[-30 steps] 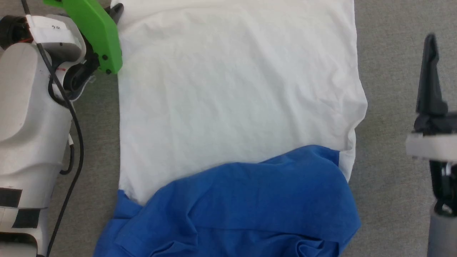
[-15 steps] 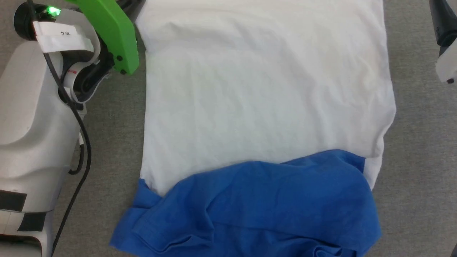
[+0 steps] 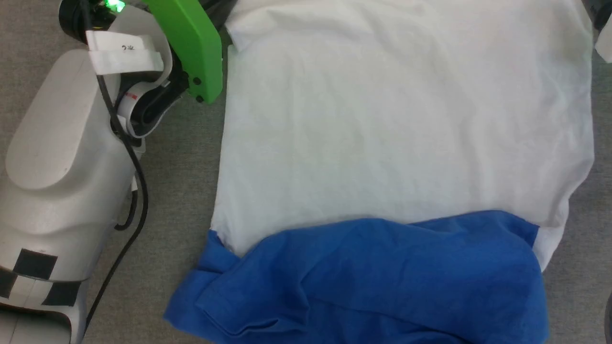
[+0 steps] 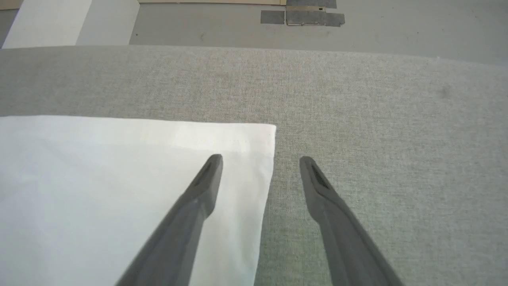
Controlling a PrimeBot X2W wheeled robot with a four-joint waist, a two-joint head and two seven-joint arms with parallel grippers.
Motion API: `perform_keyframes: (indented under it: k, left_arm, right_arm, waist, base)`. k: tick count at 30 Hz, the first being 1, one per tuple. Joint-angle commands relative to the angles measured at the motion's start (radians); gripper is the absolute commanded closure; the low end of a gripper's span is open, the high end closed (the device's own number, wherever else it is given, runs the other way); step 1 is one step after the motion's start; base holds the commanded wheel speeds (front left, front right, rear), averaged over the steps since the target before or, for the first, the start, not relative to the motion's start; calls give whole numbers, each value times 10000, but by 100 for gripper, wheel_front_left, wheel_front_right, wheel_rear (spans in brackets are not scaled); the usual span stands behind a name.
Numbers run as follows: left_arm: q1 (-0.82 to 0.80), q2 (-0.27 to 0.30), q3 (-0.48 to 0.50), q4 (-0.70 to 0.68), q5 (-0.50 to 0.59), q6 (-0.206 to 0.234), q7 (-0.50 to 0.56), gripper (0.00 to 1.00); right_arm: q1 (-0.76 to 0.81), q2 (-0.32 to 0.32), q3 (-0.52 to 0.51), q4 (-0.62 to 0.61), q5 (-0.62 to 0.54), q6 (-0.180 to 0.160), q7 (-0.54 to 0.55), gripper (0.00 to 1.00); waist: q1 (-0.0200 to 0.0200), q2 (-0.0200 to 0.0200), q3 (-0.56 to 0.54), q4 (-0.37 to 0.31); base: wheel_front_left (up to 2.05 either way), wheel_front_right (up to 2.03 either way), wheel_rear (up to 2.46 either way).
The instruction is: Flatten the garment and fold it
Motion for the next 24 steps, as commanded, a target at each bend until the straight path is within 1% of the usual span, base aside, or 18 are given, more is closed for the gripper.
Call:
perform_keyframes:
  k: [1, 8, 9, 10, 12, 13, 19, 24]
  left_arm:
    - [-154, -77, -38, 7, -142, -32, -61, 100]
    - [-261, -149, -236, 140, -242, -49, -142, 100]
    - [-286, -146, -249, 153, -255, -51, -148, 100]
    - [-304, -139, -261, 168, -259, -51, -147, 100]
    - [-350, -131, -296, 196, -267, -54, -155, 100]
    - [-367, -128, -305, 209, -274, -55, -162, 100]
    - [-417, -89, -207, 350, -289, -43, -466, 100]
    - [-481, -145, 133, 446, -178, -18, -1532, 100]
  right_arm:
    - [-225, 90, -83, 126, -113, -13, 69, 0]
    - [-431, 250, -320, 601, -463, -13, 282, 0]
    - [-464, 300, -406, 658, -510, -13, 348, 19]
    - [-490, 339, -466, 692, -555, -13, 391, 49]
    - [-554, 381, -520, 712, -678, -13, 378, 78]
    - [-575, 371, -515, 716, -726, -13, 351, 100]
    - [-725, 358, -651, 781, -888, -13, -52, 100]
    - [-831, 302, -624, 743, -795, -13, -929, 100]
  waist:
    - [0, 0, 159, 199]
    - [0, 0, 242, 445]
    - [0, 0, 266, 471]
    - [0, 0, 279, 487]
    - [0, 0, 305, 522]
    - [0, 0, 310, 532]
    - [0, 0, 283, 508]
    - [0, 0, -20, 429]
  base:
    - [0, 0, 0]
    - [0, 0, 0]
    - [0, 0, 0]
    - [0, 0, 0]
    - [0, 0, 0]
    - [0, 0, 0]
    - [0, 0, 0]
    - [0, 0, 0]
